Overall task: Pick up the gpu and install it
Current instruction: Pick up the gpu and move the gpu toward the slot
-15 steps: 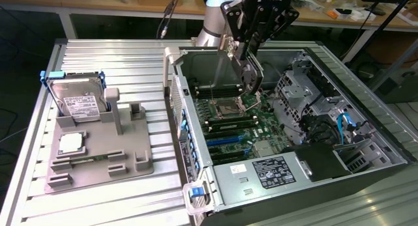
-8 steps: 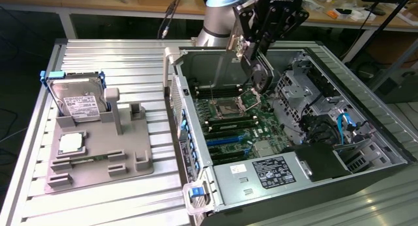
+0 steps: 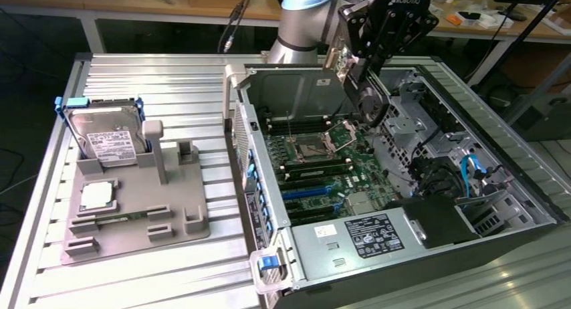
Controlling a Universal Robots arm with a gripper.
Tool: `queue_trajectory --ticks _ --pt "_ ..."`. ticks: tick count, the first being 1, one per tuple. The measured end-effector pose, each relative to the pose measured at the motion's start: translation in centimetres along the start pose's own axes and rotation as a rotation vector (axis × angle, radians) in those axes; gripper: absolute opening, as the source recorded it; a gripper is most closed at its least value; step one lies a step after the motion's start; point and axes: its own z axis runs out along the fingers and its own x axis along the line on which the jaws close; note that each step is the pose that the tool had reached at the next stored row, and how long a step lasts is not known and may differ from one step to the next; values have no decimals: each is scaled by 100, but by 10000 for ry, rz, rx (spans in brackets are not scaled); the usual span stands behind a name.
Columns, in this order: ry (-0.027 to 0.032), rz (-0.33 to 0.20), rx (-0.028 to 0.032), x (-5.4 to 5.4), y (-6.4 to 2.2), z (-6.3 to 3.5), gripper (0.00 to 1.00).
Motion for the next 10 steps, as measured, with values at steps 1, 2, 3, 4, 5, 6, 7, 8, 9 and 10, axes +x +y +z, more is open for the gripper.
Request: queue_trajectory --ticks 1,2,3,4,5,6,7,8,9,10 --pt "0 1 0 0 0 0 27" --pt "0 2 0 0 0 0 27" --pt "0 1 -1 0 0 0 27" --pt "0 1 -1 0 0 1 27" --pt "0 1 -1 -1 0 0 27" --pt "0 1 0 -1 0 0 27" --pt "-1 1 0 0 0 0 27" --pt "-1 1 -1 -1 0 0 27" --pt "0 1 0 -1 0 0 27" --pt "0 1 0 -1 0 0 27"
